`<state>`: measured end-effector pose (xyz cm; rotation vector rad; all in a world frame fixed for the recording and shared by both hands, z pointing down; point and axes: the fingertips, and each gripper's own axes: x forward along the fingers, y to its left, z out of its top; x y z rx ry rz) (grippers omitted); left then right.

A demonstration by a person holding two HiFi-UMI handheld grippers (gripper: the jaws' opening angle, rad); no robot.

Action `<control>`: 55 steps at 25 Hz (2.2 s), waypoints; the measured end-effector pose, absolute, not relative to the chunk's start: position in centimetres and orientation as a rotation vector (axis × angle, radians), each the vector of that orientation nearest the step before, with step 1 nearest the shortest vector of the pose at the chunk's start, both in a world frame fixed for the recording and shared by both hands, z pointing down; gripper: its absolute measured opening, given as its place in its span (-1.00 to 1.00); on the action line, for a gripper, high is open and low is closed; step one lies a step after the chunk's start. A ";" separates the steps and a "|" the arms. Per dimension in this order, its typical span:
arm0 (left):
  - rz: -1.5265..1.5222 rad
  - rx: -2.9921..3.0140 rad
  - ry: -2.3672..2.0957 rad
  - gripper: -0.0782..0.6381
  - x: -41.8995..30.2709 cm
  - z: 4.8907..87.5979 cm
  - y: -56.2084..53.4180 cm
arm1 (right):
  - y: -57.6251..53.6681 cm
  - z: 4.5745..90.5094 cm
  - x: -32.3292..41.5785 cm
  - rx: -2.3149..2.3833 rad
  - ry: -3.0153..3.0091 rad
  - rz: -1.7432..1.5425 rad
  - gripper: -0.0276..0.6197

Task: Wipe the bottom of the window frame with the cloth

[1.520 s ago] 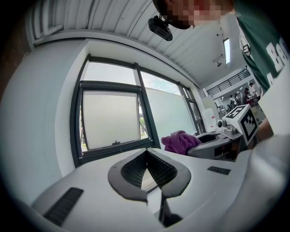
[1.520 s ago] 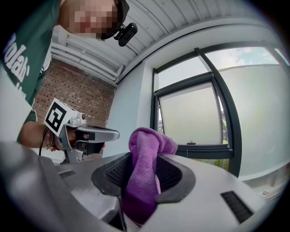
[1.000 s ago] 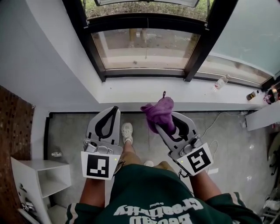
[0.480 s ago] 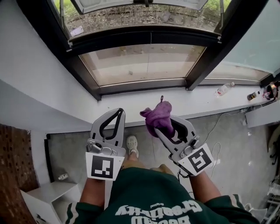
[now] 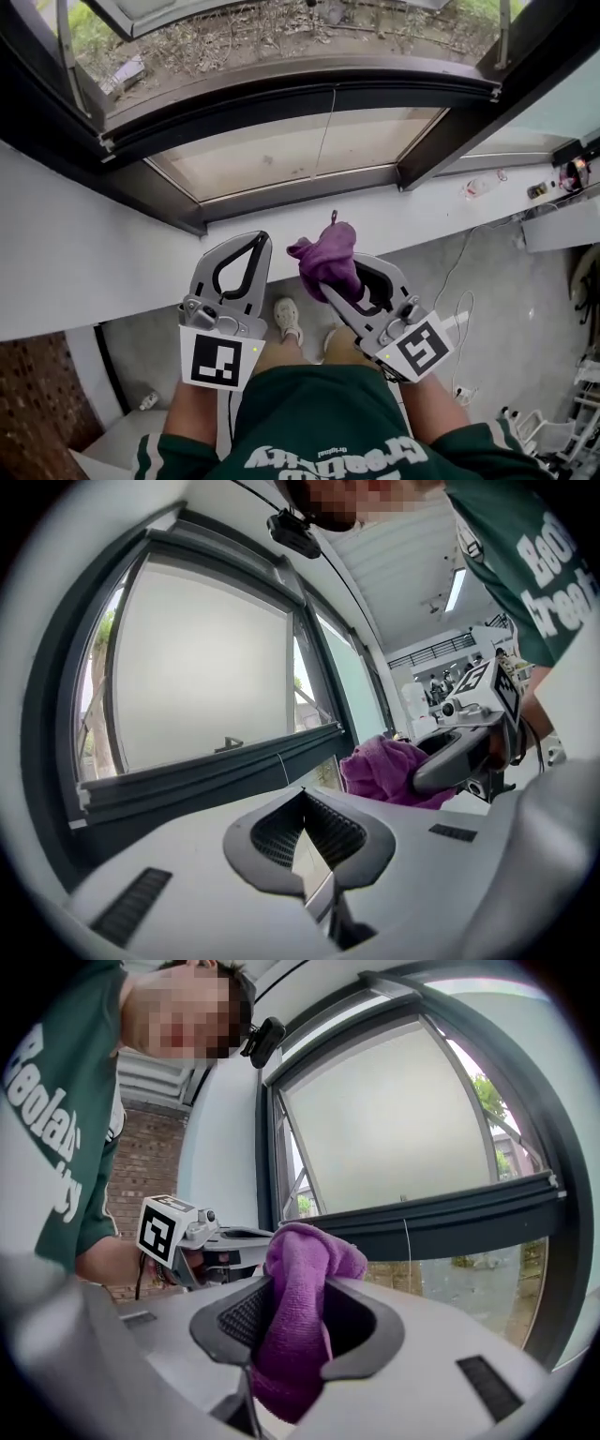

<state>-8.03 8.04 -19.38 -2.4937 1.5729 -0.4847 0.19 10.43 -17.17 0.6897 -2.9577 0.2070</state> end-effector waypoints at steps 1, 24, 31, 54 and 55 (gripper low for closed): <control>-0.480 -2.502 1.568 -0.76 -8.1 -19.0 7.5 | 10.1 -16.8 0.0 0.679 -2.957 0.217 -0.41; -0.470 -2.565 2.121 -0.76 -8.8 -4.0 0.3 | 0.3 0.4 0.9 0.479 -2.931 0.531 -0.41; -0.505 -2.715 1.987 -0.76 -16.7 3.3 2.6 | 2.5 6.6 -8.6 0.599 -2.863 0.432 -0.41; -0.428 -2.501 2.321 -0.76 -31.8 26.5 6.1 | 3.6 31.5 -29.1 0.370 -2.792 0.502 -0.43; -0.431 -2.508 2.322 -0.76 -31.8 27.2 6.2 | 3.6 32.3 -29.4 0.365 -2.785 0.495 -0.42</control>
